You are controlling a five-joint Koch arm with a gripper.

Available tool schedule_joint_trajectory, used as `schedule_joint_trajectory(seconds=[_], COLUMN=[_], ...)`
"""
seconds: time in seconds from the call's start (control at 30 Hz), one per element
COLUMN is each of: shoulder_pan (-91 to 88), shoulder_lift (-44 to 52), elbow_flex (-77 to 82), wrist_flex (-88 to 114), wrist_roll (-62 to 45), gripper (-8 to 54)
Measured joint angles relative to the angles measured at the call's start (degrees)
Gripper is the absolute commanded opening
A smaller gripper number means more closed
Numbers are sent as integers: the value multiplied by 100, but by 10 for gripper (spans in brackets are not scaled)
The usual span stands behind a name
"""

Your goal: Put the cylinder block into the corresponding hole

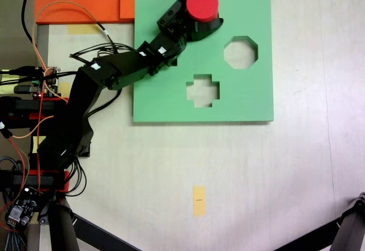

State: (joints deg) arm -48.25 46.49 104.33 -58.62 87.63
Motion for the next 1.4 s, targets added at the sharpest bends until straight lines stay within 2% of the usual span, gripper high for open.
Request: schedule_joint_trajectory(seconds=[0.07,0.13,0.2,0.37,0.5,0.6,0.7,0.77,0.8,0.9,1.0,1.13,1.4], shoulder_pan=[-9,-9,0,70,88,299,633,896,1081,1512,2013,2856,4588], shoulder_lift=[-70,-141,-167,-26,896,2531,4579,5871,6504,7436,8095,8227,8227], elbow_flex=[-9,-26,-123,316,1556,2531,3006,2997,3006,3129,3577,4729,6038], wrist_flex=[-9,-35,-44,-185,-167,237,2013,3656,4562,5994,6671,6803,6275], wrist_roll=[0,-9,-9,-9,-79,-536,-1160,-1881,-2417,-3727,-5019,-6715,-7523], gripper=[389,474,520,520,519,505,385,331,325,332,353,376,373])
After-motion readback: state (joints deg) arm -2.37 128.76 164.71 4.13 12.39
